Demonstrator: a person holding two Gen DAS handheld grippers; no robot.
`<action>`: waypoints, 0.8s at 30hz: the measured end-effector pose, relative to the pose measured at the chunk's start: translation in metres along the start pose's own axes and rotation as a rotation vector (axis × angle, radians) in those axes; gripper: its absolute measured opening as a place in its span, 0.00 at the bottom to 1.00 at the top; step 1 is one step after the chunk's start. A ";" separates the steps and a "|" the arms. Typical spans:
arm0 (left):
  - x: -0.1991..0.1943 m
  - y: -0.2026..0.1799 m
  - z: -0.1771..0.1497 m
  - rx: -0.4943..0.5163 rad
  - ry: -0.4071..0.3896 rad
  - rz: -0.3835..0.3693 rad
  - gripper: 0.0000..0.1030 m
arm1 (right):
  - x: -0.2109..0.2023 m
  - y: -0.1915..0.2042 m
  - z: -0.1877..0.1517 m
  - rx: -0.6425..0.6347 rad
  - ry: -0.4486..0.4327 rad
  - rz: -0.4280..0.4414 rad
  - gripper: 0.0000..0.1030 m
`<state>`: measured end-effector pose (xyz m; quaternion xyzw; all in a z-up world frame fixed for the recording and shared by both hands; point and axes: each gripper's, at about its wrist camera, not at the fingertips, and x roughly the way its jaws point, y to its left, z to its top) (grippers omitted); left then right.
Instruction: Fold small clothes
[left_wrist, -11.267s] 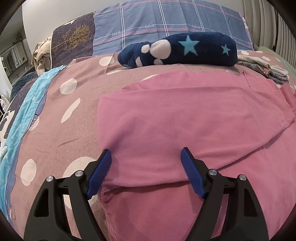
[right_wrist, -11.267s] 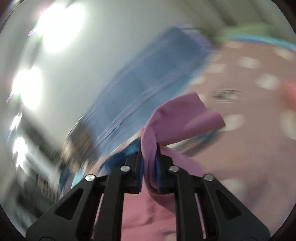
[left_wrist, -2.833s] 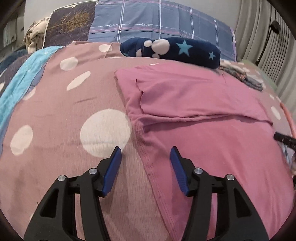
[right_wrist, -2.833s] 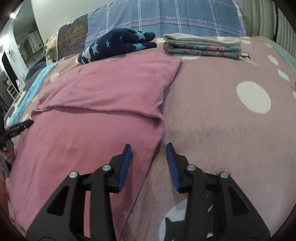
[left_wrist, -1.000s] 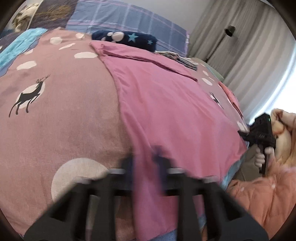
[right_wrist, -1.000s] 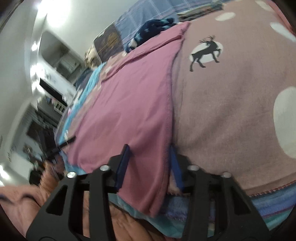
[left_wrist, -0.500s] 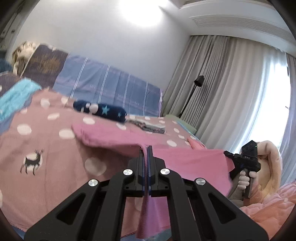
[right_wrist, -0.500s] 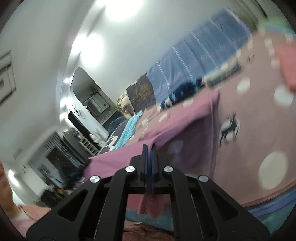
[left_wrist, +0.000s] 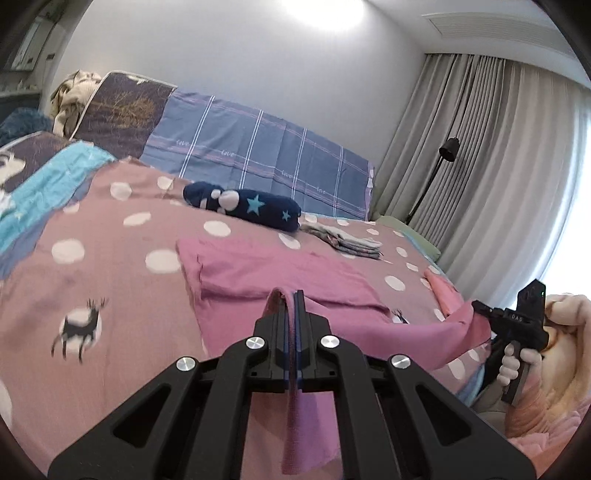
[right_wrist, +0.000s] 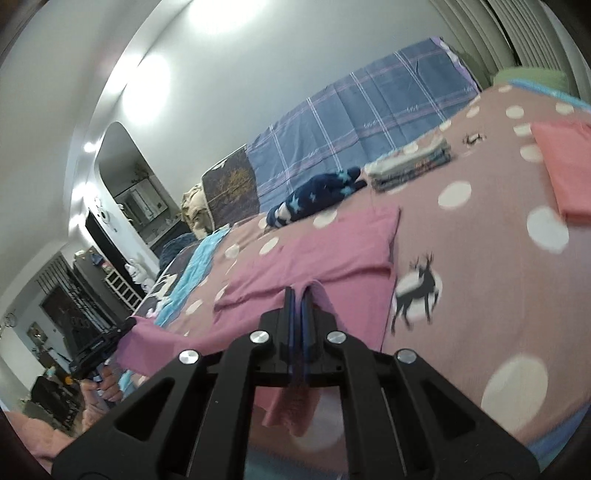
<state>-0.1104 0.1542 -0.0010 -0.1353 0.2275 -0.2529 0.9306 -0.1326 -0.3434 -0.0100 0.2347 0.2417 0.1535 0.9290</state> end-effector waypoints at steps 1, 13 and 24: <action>0.008 0.001 0.009 0.010 -0.003 0.008 0.02 | 0.007 0.001 0.007 -0.009 -0.002 -0.009 0.03; 0.156 0.077 0.068 -0.040 0.142 0.140 0.02 | 0.175 -0.058 0.073 0.012 0.124 -0.121 0.03; 0.204 0.136 0.021 -0.193 0.260 0.209 0.28 | 0.228 -0.100 0.037 0.051 0.272 -0.197 0.16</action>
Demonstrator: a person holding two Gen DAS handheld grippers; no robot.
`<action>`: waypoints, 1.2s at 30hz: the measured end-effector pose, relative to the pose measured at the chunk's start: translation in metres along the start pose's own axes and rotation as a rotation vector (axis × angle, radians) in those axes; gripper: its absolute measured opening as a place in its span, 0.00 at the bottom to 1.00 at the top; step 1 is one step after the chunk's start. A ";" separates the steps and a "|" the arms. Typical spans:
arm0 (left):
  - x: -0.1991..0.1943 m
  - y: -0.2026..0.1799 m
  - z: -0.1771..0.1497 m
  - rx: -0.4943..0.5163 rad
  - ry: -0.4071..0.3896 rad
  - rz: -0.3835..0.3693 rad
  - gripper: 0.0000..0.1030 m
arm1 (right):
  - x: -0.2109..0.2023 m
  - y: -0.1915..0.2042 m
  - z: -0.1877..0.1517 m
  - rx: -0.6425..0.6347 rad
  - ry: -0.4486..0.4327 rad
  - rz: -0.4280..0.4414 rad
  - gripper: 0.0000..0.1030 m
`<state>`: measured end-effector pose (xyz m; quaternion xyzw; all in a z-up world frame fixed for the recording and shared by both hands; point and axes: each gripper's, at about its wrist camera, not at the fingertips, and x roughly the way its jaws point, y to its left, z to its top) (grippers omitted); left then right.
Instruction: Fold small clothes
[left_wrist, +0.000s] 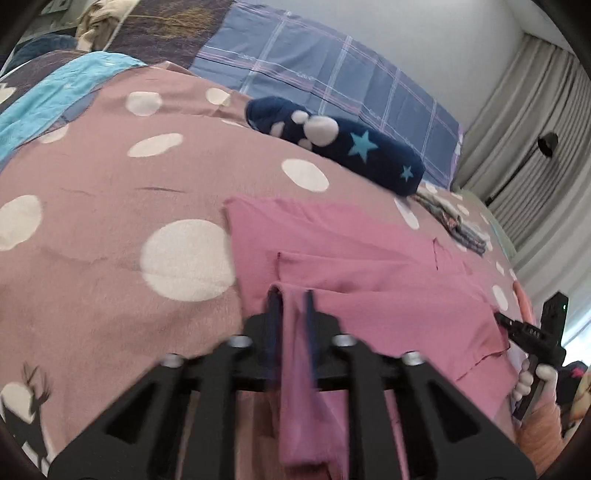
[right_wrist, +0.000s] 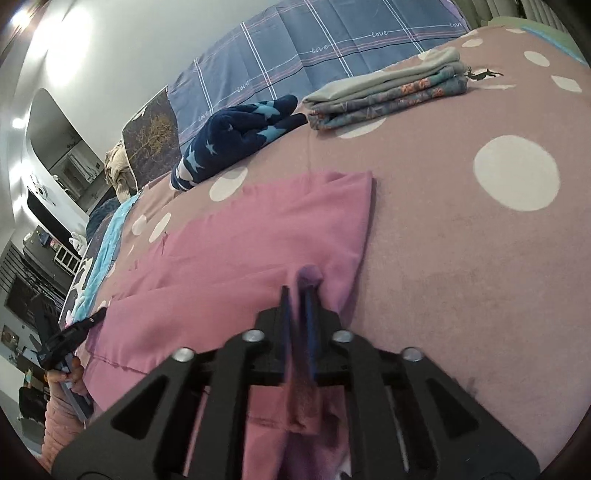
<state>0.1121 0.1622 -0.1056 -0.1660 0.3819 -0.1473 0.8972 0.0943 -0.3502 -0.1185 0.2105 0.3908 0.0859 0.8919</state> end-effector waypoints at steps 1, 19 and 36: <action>-0.005 0.001 -0.001 0.000 -0.006 0.006 0.32 | -0.006 0.001 -0.001 -0.007 -0.003 0.000 0.17; -0.040 -0.011 -0.029 0.032 0.045 -0.049 0.02 | -0.041 0.010 -0.025 -0.034 0.031 0.007 0.04; 0.023 -0.015 0.093 -0.016 -0.016 0.123 0.30 | 0.003 -0.002 0.084 0.123 -0.038 -0.009 0.23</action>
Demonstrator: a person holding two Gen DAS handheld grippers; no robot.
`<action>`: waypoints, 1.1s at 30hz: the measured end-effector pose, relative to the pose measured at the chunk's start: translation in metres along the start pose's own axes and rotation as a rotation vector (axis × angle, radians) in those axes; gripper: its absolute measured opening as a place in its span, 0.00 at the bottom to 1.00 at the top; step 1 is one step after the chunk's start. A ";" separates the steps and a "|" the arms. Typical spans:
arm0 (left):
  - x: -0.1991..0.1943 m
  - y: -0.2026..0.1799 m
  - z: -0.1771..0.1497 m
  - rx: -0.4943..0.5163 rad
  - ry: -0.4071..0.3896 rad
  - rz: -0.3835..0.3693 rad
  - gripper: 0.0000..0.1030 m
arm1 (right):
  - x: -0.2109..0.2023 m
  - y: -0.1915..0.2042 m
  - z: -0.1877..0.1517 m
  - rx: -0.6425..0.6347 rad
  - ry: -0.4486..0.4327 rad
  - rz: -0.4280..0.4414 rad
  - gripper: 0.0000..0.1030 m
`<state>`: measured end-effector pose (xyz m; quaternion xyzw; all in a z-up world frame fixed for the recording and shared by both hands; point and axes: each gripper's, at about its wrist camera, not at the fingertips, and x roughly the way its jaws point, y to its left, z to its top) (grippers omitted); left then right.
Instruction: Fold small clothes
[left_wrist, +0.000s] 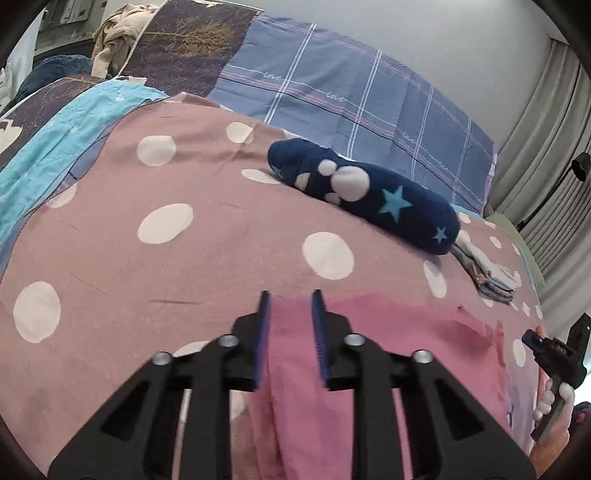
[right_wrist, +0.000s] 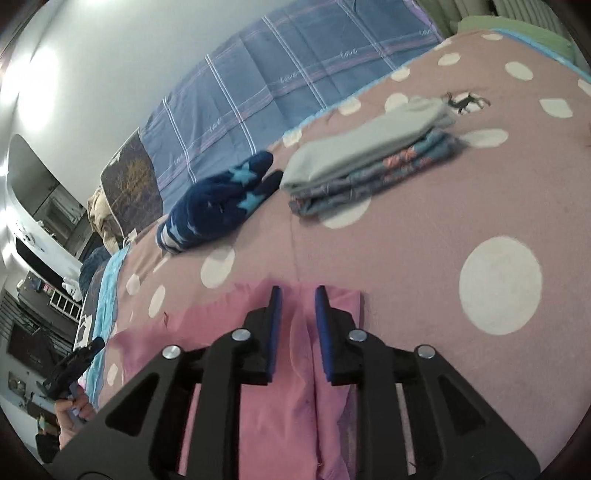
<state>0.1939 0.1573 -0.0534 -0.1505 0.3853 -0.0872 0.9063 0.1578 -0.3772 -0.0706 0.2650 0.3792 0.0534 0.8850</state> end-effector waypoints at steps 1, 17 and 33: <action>-0.001 0.002 -0.004 0.023 -0.003 -0.008 0.37 | 0.001 0.000 -0.005 -0.039 0.012 0.004 0.29; 0.074 0.006 -0.002 0.075 0.139 0.067 0.16 | 0.079 0.004 0.014 -0.100 0.135 -0.012 0.45; 0.017 -0.034 0.042 0.130 -0.091 -0.042 0.02 | 0.008 0.031 0.045 -0.169 -0.092 0.061 0.03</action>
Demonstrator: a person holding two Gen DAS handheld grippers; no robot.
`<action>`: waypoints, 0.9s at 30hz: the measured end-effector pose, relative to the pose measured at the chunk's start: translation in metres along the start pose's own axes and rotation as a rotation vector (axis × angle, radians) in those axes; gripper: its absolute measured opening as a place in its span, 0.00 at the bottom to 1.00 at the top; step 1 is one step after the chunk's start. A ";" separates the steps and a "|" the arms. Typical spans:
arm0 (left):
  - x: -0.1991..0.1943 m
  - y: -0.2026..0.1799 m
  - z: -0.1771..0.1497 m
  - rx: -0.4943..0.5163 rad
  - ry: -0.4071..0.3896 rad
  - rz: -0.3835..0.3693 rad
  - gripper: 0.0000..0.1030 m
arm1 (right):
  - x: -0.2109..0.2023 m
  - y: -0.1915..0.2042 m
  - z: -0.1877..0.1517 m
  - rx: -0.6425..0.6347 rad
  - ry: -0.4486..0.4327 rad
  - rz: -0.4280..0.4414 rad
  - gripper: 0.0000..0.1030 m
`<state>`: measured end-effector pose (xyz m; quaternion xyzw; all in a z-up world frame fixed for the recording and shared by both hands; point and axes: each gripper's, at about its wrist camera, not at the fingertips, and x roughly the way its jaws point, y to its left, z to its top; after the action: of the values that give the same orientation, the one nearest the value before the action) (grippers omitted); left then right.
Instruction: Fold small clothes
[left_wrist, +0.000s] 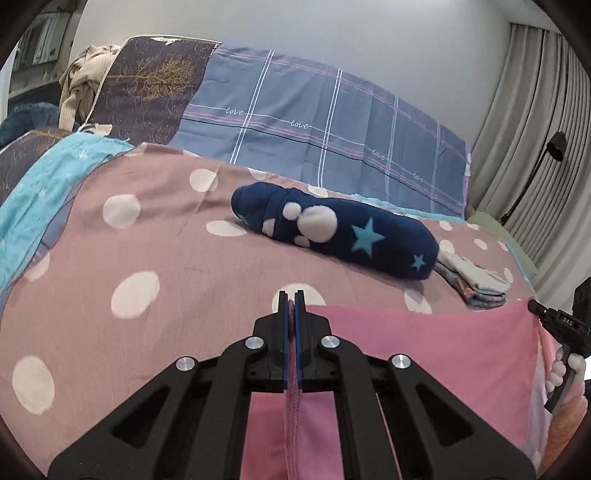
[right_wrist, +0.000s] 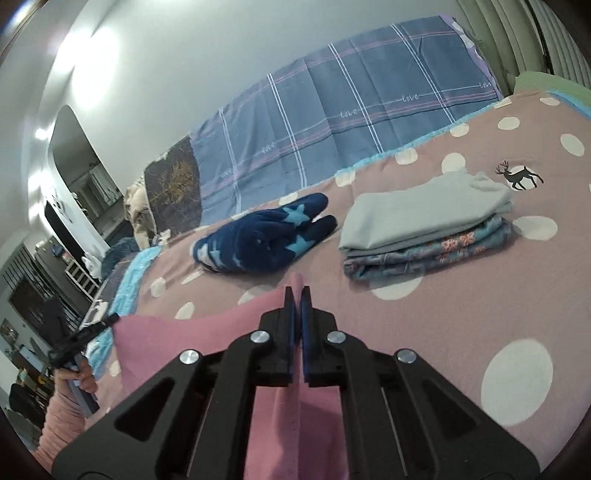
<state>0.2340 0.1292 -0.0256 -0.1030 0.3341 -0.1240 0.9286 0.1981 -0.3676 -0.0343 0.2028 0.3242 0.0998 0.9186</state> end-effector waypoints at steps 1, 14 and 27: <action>0.009 -0.001 0.001 0.008 0.015 0.011 0.02 | 0.013 -0.002 0.001 -0.004 0.024 -0.026 0.03; -0.014 0.016 -0.051 0.106 0.083 0.067 0.26 | -0.009 -0.028 -0.069 -0.015 0.139 -0.083 0.21; -0.145 0.022 -0.186 -0.002 0.107 -0.106 0.27 | -0.105 -0.038 -0.188 0.112 0.167 -0.055 0.27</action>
<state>0.0096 0.1735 -0.0859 -0.1146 0.3777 -0.1783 0.9014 -0.0006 -0.3765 -0.1257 0.2358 0.4103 0.0729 0.8779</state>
